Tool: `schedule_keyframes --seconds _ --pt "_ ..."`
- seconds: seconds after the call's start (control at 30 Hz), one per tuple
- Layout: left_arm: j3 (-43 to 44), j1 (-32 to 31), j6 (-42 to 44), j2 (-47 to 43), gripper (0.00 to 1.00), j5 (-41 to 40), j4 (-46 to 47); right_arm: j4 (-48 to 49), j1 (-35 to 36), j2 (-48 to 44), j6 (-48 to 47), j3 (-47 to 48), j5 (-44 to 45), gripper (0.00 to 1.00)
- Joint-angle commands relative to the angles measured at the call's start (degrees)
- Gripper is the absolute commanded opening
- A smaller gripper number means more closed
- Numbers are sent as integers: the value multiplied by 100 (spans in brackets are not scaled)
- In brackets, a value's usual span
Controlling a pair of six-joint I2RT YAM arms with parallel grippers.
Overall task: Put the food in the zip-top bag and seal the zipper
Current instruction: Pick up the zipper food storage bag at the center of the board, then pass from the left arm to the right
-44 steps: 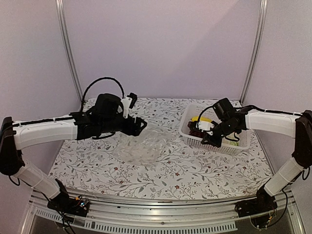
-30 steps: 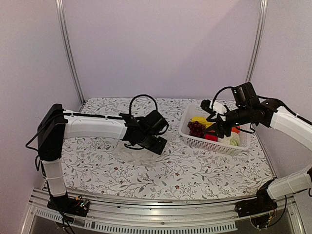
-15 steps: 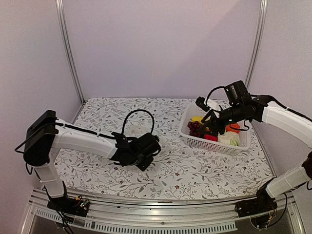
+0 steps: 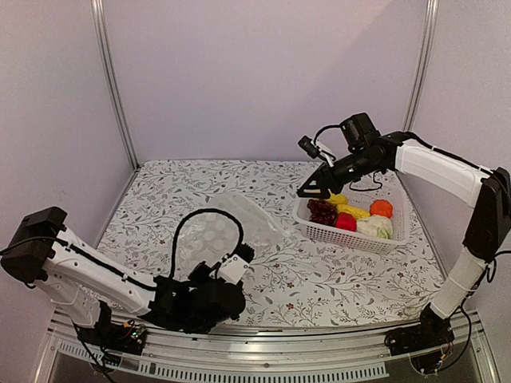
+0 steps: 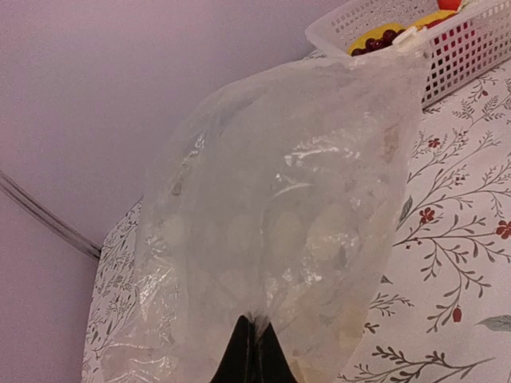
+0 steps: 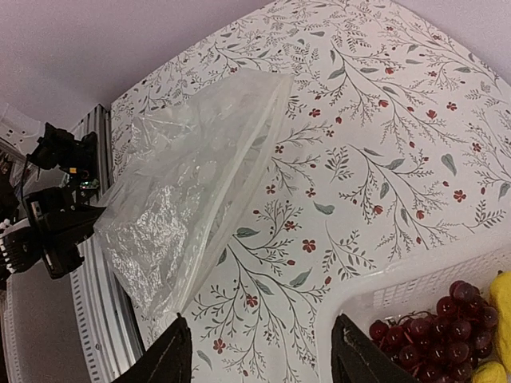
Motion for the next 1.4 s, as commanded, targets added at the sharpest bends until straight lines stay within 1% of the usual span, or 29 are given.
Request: schedule_keyframes --seconds 0.0,0.07,0.1,0.13,0.17,0.23,0.27,0.3,0.33,0.4,0.5,0.57,0.63,0.73,0.83,0.87,0.93,0.97,1.0,1.03,1.07,1.1,1.17,1.23,1.27,1.3,1.37 --pt "119 -331 140 414 0 -1402 955 -566 26 499 624 307 -924 59" --pt "287 -436 -478 566 0 -1676 572 -568 30 605 701 231 -884 59" --pt "468 -486 -1136 654 0 -1839 -19 -556 30 640 720 200 -829 59" --pt "721 -544 -2070 761 0 -1995 -1530 -558 30 703 767 178 -802 59" --pt "1106 -590 -3556 942 0 -2128 -2959 -566 30 746 787 166 -849 59" --pt "1933 -673 -7066 1548 0 -2307 -6631 -586 43 893 826 183 -1090 59" --pt "2331 -680 -9018 2016 0 -2356 -8418 -588 58 938 844 215 -1250 59" --pt "2593 -694 -9429 2424 0 -2482 -9008 -595 81 1004 849 270 -1365 59" --pt "2817 -741 -9174 2892 0 -2565 -9086 -609 123 1091 869 343 -1470 59" --pt "3079 -914 -8931 3321 0 -2741 -9104 -676 219 1222 843 560 -1602 59" --pt "3583 -1044 -8587 3487 0 -2743 -9106 -768 285 1379 739 842 -1894 58" --pt "3812 -1046 -8383 3155 0 -2687 -9103 -848 285 1464 674 965 -1798 57" --pt "4056 -956 -8145 2548 0 -2539 -9097 -851 254 1381 606 1005 -1618 57" --pt "4387 -774 -7739 1617 0 -2375 -9090 -845 85 1126 551 1079 -1579 58" --pt "4823 -551 -7036 934 0 -2224 -9091 -805 -75 826 475 1154 -1384 59" --pt "5116 -419 -6722 787 0 -1988 -9096 -771 -130 722 458 1157 -1377 60" --pt "5398 -180 -6206 538 0 -1729 -9029 -743 -235 551 442 1193 -1349 60" --pt "5475 -112 -5735 395 0 -1615 -8754 -742 -280 490 416 1217 -1352 60" --pt "5449 -23 -4941 216 0 -1481 -8107 -746 -307 415 336 1233 -1344 60" --pt "5301 96 -3776 -13 0 -1158 -7215 -724 -319 362 234 1236 -1276 60" --pt "4965 263 -2804 -259 0 -593 -6236 -642 -321 250 30 1218 -1199 60" --pt "4758 431 -2011 -521 0 -149 -5498 -569 -321 156 -130 1181 -1147 60" --pt "4491 726 -1428 -919 0 636 -4675 -376 -321 -56 -530 1057 -1149 60" --pt "4217 945 -730 -1339 0 1625 -3835 -46 -315 -297 -965 715 -1197 60" --pt "4158 1020 -517 -1459 0 2061 -3566 194 -313 -493 -1221 506 -1157 60" --pt "4161 1134 -395 -1544 0 2505 -3512 435 -312 -612 -1320 334 -1151 60" --pt "4308 1309 -367 -1595 0 3149 -3687 766 -304 -868 -1574 56 -1196 60"
